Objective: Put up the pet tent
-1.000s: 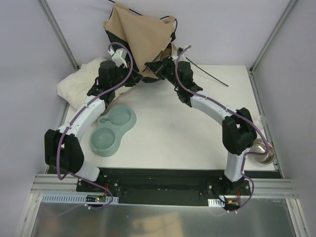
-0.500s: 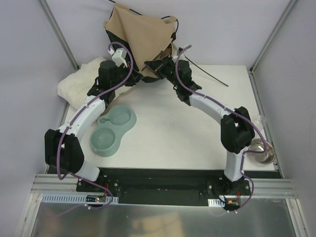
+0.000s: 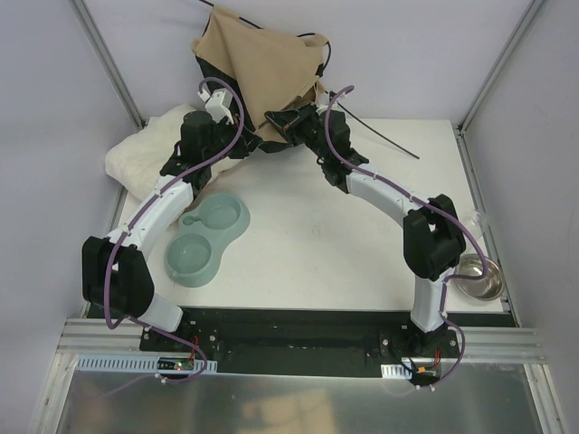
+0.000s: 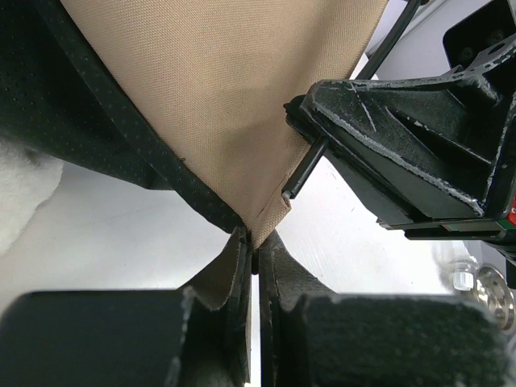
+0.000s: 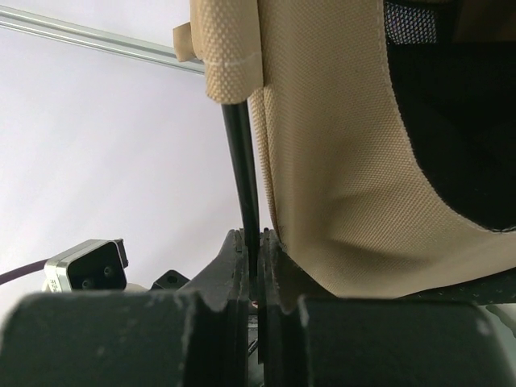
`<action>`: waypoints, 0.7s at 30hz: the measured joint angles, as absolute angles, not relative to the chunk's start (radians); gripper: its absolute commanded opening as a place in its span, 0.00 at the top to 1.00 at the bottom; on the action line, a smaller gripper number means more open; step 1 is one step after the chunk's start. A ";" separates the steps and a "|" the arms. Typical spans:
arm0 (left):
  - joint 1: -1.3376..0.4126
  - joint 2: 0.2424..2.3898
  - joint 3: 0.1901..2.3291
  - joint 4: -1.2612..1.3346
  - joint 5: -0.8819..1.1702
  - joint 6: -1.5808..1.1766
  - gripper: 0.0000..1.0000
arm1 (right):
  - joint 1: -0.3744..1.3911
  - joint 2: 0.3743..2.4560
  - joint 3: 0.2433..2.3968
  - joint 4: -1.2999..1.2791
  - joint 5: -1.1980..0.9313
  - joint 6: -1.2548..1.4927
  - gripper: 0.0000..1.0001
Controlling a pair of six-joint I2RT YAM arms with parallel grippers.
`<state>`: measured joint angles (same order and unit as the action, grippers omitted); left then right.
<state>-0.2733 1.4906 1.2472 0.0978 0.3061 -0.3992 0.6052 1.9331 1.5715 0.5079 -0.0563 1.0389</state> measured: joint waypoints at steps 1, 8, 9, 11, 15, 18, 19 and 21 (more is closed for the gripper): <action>-0.273 1.491 1.247 0.097 0.306 -0.399 1.00 | 0.605 1.934 1.573 0.504 -0.056 1.034 1.00; -0.274 1.491 1.247 0.096 0.306 -0.399 1.00 | 0.605 1.934 1.577 0.497 -0.057 0.958 1.00; -0.274 1.491 1.247 0.095 0.306 -0.399 1.00 | 0.605 1.934 1.577 0.497 -0.058 0.944 1.00; -0.274 1.491 1.247 0.094 0.306 -0.399 1.00 | 0.605 1.934 1.577 0.500 -0.061 0.918 1.00; -0.274 1.493 1.247 0.092 0.306 -0.399 1.00 | 0.605 1.934 1.576 0.505 -0.068 0.865 1.00; -0.274 1.496 1.248 0.091 0.306 -0.399 1.00 | 0.606 1.934 1.571 0.521 -0.077 0.830 1.00; -0.274 1.496 1.248 0.089 0.306 -0.399 1.00 | 0.606 1.934 1.568 0.528 -0.081 0.819 1.00; -0.274 1.498 1.249 0.086 0.306 -0.399 1.00 | 0.606 1.933 1.557 0.545 -0.089 0.797 1.00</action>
